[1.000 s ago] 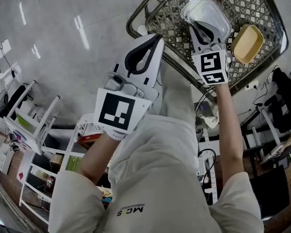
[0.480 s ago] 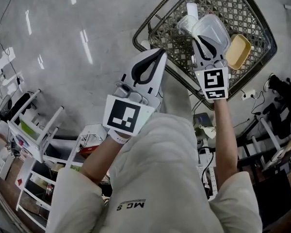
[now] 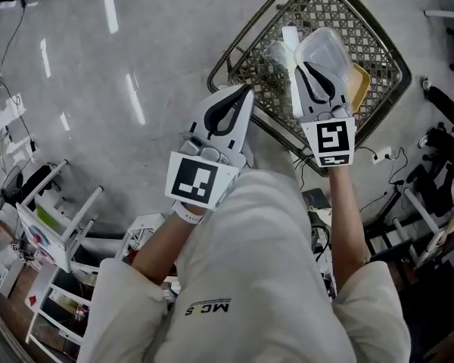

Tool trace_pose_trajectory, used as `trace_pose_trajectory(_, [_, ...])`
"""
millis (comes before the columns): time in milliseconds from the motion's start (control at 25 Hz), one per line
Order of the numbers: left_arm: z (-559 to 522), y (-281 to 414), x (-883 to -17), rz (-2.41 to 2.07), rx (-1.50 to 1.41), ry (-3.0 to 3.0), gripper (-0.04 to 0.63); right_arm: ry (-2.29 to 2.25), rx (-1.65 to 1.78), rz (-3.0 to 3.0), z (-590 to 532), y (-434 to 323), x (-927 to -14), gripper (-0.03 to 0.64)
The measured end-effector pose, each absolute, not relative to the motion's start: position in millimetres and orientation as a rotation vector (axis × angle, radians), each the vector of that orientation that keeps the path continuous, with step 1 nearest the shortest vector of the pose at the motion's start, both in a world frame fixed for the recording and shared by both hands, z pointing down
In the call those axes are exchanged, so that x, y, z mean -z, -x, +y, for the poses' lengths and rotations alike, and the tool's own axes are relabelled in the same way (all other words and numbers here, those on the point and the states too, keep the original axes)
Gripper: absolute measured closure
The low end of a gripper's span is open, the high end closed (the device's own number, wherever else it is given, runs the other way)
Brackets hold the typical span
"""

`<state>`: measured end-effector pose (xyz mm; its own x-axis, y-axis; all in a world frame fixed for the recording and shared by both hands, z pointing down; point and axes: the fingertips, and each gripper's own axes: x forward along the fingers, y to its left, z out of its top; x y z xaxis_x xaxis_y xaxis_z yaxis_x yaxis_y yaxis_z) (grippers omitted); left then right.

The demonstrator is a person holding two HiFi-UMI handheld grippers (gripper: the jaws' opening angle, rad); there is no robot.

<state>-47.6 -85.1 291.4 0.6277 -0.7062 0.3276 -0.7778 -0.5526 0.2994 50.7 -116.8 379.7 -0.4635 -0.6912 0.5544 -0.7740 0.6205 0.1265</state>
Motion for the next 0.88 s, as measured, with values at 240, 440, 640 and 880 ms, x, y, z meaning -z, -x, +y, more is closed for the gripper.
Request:
trace_pose_trajectory(240, [-96, 48, -260, -1.210, -0.193, -2.497, 0.572, -1.227, -0.113, -2.344, -124, -51, -316, 0.554])
trace_pose_trajectory(440, [-104, 56, -237, -1.259, -0.156, -2.553, 0.572, -1.278, 0.003, -2.424, -127, -42, -259, 0.554])
trace_pose_trajectory(640, [-105, 63, -220, -1.309, -0.123, -2.560, 0.572, -1.353, 0.036, -2.484, -121, -45, -215, 0.552])
trace_pose_trajectory(880, [-113, 69, -196, -1.379, -0.058, -2.575, 0.572, -1.447, 0.066, -2.517, -114, -67, -184, 0.552])
